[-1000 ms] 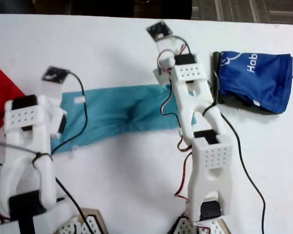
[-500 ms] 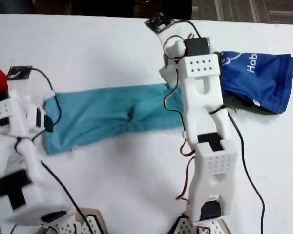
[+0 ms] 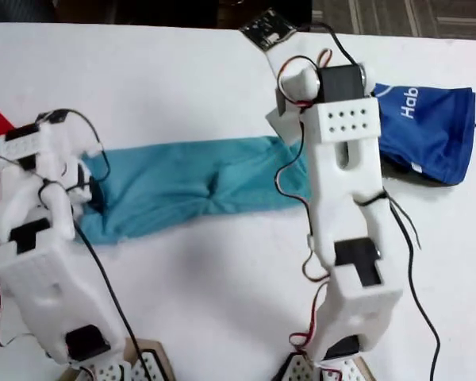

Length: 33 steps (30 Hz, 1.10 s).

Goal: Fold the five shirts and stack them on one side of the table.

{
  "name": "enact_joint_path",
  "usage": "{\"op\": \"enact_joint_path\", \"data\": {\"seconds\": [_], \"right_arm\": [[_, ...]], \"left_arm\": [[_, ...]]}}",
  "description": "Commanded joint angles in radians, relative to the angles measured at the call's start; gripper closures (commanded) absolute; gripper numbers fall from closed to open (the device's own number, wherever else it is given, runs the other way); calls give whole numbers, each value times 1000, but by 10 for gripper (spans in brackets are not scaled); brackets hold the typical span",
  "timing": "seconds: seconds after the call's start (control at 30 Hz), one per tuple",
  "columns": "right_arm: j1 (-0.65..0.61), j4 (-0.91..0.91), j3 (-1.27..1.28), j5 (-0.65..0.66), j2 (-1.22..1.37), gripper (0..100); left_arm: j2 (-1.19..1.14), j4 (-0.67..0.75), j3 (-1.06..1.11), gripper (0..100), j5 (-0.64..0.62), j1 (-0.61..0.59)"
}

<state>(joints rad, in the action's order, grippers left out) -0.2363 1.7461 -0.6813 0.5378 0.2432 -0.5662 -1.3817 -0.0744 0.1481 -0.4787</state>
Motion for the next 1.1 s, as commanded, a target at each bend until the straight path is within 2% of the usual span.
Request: {"op": "enact_joint_path", "data": {"seconds": [0.0,0.13,0.37,0.43,0.5,0.57,0.63,0.8,0.93,1.07], "right_arm": [[2,19,51,8,-140,946],[1,18,152,8,-222,946],[2,16,249,8,-300,946],[2,16,252,8,-323,947],[5,16,258,8,-343,947],[25,16,299,8,-367,947],[47,13,364,8,-394,947],[117,-79,595,8,-499,947],[154,-222,884,8,-616,947],[174,-404,1206,8,-734,947]], "left_arm": [[-63,-54,-76,761,-18,98],[-101,-107,-142,762,-18,143],[-150,-110,-162,772,-18,153],[-155,-110,-162,842,-18,153],[-153,-114,-162,982,-17,150],[-152,-120,-162,955,-11,137],[-152,-129,-163,978,11,103],[-152,-170,-234,975,97,-31],[-152,-295,-401,975,161,-129],[-153,-405,-562,975,186,-153]]}}
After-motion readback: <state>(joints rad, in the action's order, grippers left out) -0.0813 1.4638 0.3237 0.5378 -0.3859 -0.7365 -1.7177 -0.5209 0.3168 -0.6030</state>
